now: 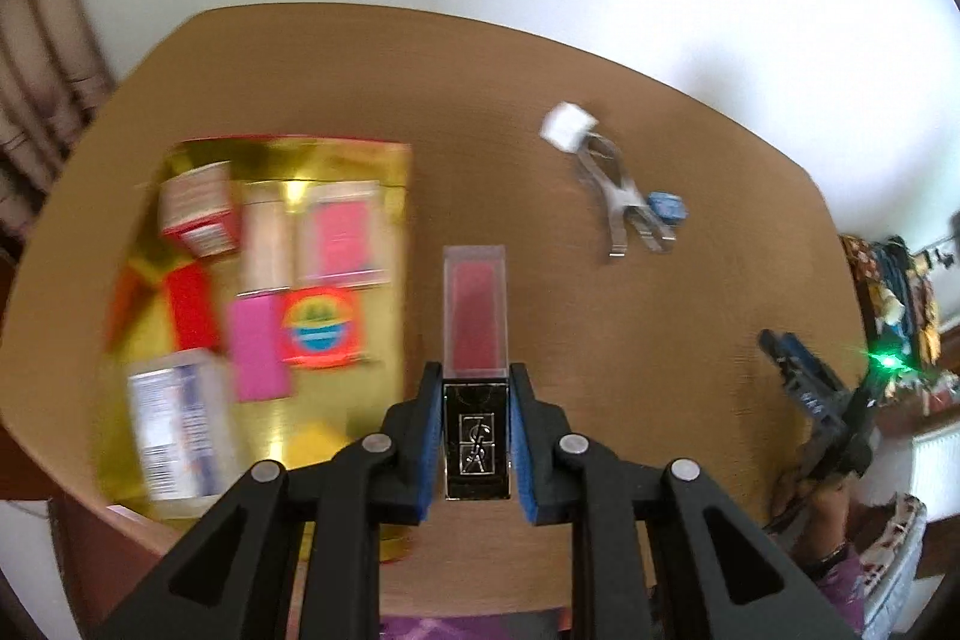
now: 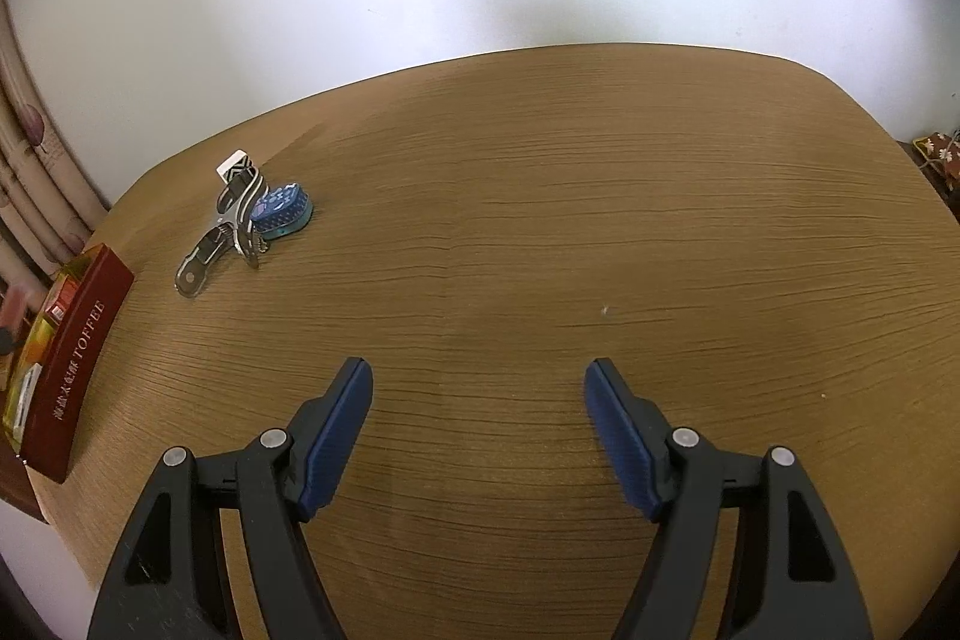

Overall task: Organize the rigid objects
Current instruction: 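Carry the lipstick over the tin and open the left tool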

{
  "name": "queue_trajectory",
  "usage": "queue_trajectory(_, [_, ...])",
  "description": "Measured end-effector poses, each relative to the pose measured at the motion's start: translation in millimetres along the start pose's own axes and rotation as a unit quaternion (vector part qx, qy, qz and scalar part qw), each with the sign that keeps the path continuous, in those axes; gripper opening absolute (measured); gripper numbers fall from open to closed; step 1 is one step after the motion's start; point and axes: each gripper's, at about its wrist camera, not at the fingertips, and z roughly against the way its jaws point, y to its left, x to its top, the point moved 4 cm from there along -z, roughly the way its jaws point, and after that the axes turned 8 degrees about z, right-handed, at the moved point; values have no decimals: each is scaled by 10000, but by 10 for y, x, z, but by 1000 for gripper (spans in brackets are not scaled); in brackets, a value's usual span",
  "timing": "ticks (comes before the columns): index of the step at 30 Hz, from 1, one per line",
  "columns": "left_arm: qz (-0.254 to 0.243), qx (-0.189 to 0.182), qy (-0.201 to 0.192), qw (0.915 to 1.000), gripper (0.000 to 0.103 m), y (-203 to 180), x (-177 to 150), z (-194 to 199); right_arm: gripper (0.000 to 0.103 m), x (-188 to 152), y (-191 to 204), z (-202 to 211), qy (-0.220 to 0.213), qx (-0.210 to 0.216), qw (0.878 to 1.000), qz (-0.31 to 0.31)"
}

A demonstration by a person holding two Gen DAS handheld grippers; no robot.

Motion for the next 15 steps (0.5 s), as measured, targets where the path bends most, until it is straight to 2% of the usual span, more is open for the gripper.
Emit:
queue_trajectory(3, [41,358,-112,9993,20,327,9,79,71,2,14,-12,23,-47,10000,33])
queue_trajectory(9, [206,635,-108,9977,20,715,176,-123,71,28,43,-72,86,-118,9998,106])
queue_trajectory(15, [293,747,-97,9967,20,907,335,-370,73,35,74,-112,127,-146,9997,163])
